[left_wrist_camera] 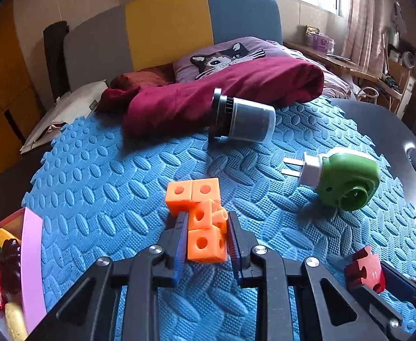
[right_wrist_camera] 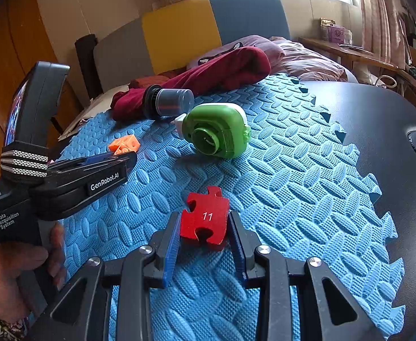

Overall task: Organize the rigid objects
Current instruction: 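Carry the orange cubes and red puzzle piece over the tray with both grippers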

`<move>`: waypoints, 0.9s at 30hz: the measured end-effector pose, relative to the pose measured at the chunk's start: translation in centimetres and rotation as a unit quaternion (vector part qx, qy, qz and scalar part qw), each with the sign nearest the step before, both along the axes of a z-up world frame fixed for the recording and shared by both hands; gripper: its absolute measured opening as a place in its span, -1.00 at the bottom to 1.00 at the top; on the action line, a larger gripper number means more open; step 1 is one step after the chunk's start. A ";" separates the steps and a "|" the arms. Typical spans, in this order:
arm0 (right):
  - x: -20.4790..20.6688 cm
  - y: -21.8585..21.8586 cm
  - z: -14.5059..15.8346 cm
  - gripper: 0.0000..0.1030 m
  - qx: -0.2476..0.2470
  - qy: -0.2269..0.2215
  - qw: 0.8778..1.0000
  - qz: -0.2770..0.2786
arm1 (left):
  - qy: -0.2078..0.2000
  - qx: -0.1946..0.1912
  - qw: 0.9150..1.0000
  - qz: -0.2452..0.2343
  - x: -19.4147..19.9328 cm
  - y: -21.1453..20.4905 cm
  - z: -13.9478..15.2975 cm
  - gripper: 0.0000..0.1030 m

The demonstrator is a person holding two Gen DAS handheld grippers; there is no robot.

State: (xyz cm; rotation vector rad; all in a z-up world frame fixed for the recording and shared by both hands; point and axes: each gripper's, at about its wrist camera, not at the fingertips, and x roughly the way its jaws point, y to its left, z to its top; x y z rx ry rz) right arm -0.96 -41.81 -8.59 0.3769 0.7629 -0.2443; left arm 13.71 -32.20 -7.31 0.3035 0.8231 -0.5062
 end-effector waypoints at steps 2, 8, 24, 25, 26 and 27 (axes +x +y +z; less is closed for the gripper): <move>0.0 0.0 0.0 -0.36 0.000 0.000 1.000 0.000 | -0.002 0.002 1.000 0.003 -0.2 0.2 0.0 -0.48; 0.0 0.0 0.1 -0.36 -0.003 0.001 1.000 0.000 | -0.006 0.015 1.000 0.015 -1.6 1.1 0.1 -0.48; 0.2 0.4 0.1 -0.36 -0.015 0.007 1.000 -0.001 | -0.018 0.021 0.999 0.022 -7.9 5.0 2.8 -0.48; 0.2 0.5 0.1 -0.36 -0.017 0.008 1.000 -0.001 | -0.019 0.022 0.999 0.024 -8.0 5.3 2.9 -0.48; 0.2 0.5 0.1 -0.36 -0.018 0.008 1.000 -0.001 | -0.021 0.024 0.999 0.026 -8.4 5.7 3.1 -0.48; 0.2 0.5 0.1 -0.36 -0.019 0.009 1.000 -0.002 | -0.022 0.024 0.999 0.029 -8.6 6.0 3.3 -0.48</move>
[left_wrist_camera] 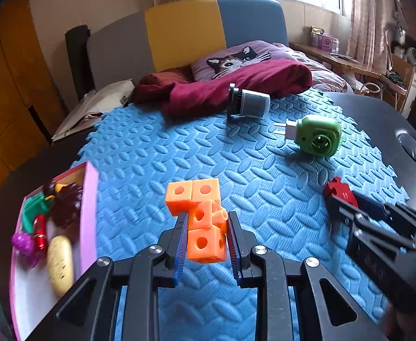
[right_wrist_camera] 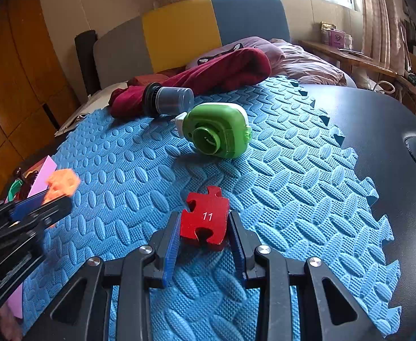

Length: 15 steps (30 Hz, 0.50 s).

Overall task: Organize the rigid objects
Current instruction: 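Carry the orange cubes and red puzzle piece over the tray with both grippers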

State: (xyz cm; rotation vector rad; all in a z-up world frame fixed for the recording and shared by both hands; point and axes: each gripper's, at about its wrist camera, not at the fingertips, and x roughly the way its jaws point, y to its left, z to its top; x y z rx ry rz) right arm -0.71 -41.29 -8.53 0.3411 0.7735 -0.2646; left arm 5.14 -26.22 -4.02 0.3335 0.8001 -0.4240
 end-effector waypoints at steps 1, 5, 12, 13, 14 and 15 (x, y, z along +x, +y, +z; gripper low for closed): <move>0.0 0.0 0.0 -0.36 0.000 0.000 1.000 0.000 | -0.001 0.000 1.000 0.003 -0.2 0.3 0.1 -0.48; 0.1 0.1 0.0 -0.36 -0.005 0.002 1.000 0.000 | -0.009 0.002 1.000 0.017 -0.6 1.9 0.8 -0.48; 0.2 0.3 0.0 -0.36 -0.015 0.008 1.000 0.000 | -0.017 -0.007 0.999 0.039 -0.8 4.8 1.9 -0.48; 0.2 0.4 0.0 -0.36 -0.015 0.008 1.000 0.000 | -0.018 -0.007 0.999 0.040 -0.8 5.1 2.0 -0.48; 0.2 0.4 0.0 -0.36 -0.016 0.009 1.000 -0.001 | -0.020 -0.008 0.999 0.042 -0.8 5.4 2.1 -0.48; 0.2 0.4 0.0 -0.36 -0.018 0.009 1.000 -0.001 | -0.020 -0.010 0.999 0.044 -0.8 5.9 2.3 -0.48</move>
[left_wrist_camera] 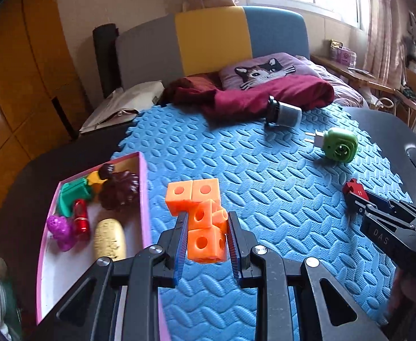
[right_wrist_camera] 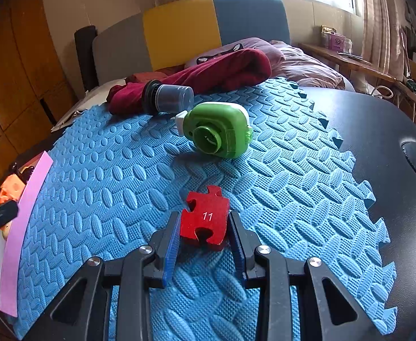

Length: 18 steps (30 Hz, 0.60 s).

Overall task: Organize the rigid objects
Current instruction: 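Carry the orange cubes and red puzzle piece over the tray with both grippers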

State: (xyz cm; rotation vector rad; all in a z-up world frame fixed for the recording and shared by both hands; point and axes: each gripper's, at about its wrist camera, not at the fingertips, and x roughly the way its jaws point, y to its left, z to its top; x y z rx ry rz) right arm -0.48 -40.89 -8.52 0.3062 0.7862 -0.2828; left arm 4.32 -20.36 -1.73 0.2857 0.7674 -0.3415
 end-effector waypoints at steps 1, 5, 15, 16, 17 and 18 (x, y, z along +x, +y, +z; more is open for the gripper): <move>0.0 0.0 0.0 -0.36 -0.003 0.002 1.000 0.000 | 0.000 -0.001 1.000 0.003 0.0 0.4 0.2 -0.48; 0.0 0.0 0.0 -0.37 -0.003 0.000 1.000 0.000 | -0.002 -0.010 1.000 0.012 0.1 2.1 0.8 -0.48; -0.9 0.5 0.9 -0.37 -0.015 -0.030 0.999 0.002 | -0.016 -0.027 0.997 0.068 1.0 9.0 2.6 -0.48; -0.9 0.6 1.0 -0.37 -0.019 -0.032 0.999 0.003 | -0.017 -0.026 0.997 0.074 1.1 9.7 2.6 -0.48; -1.0 0.7 1.2 -0.37 -0.023 -0.034 0.999 0.004 | -0.018 -0.026 0.996 0.082 1.3 10.5 2.5 -0.48; -1.0 0.9 1.3 -0.38 -0.027 -0.037 0.999 0.005 | -0.018 -0.026 0.996 0.088 1.4 11.1 2.5 -0.48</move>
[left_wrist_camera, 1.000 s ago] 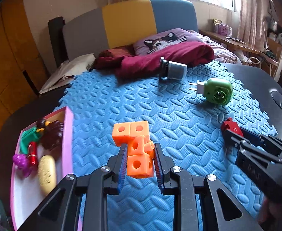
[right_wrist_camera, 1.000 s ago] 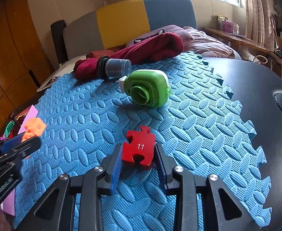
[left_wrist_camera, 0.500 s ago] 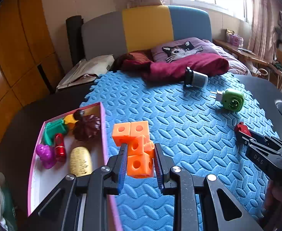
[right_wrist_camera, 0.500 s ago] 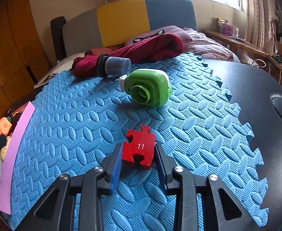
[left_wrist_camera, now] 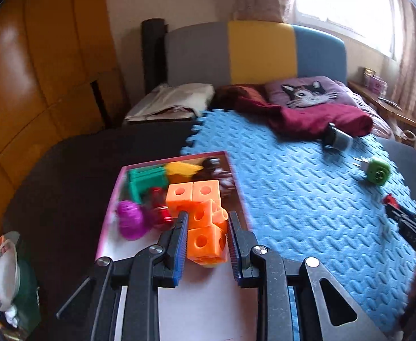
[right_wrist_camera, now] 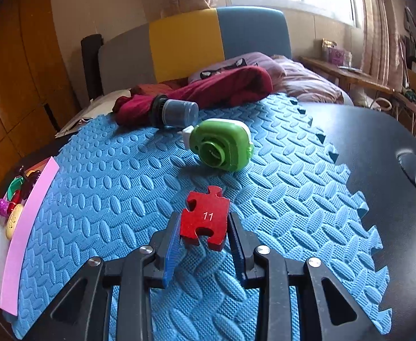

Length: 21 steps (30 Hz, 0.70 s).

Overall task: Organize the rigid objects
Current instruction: 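Carry the orange cubes and red puzzle piece over the tray with both grippers, then lower the orange cubes and red puzzle piece into the tray and open both grippers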

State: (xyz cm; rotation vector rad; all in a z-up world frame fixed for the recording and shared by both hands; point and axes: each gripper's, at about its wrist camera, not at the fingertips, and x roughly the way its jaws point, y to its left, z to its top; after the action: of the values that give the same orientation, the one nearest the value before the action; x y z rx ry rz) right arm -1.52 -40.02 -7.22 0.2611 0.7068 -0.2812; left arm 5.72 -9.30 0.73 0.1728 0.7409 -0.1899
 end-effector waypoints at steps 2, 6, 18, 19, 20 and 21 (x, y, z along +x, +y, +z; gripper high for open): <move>-0.2 0.2 0.2 -0.38 -0.006 -0.004 1.000 0.001 | 0.002 0.000 1.000 0.017 0.4 1.6 -0.3 -0.48; -0.3 0.8 0.6 -0.38 -0.020 -0.009 1.000 0.003 | 0.013 0.000 0.999 0.042 1.3 4.0 -1.5 -0.48; -0.6 6.7 2.3 -0.38 -0.010 -0.009 0.997 0.081 | 0.061 -0.032 0.994 0.083 4.3 8.7 -5.9 -0.48; -0.5 7.7 2.8 -0.38 -0.010 -0.012 0.996 0.093 | 0.061 -0.029 0.994 0.086 4.6 8.8 -6.1 -0.48; -0.4 8.8 3.3 -0.38 -0.010 -0.017 0.994 0.107 | 0.061 -0.027 0.994 0.089 4.8 9.0 -6.2 -0.48; -0.4 10.0 3.8 -0.38 -0.009 -0.021 0.992 0.123 | 0.062 -0.029 0.993 0.092 5.1 9.2 -6.4 -0.48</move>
State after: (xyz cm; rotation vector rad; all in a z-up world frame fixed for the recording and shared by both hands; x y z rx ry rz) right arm -1.92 -30.04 -3.47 0.1598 0.6863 -0.0462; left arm 10.78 -0.08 -5.69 0.0361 0.8701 -0.0471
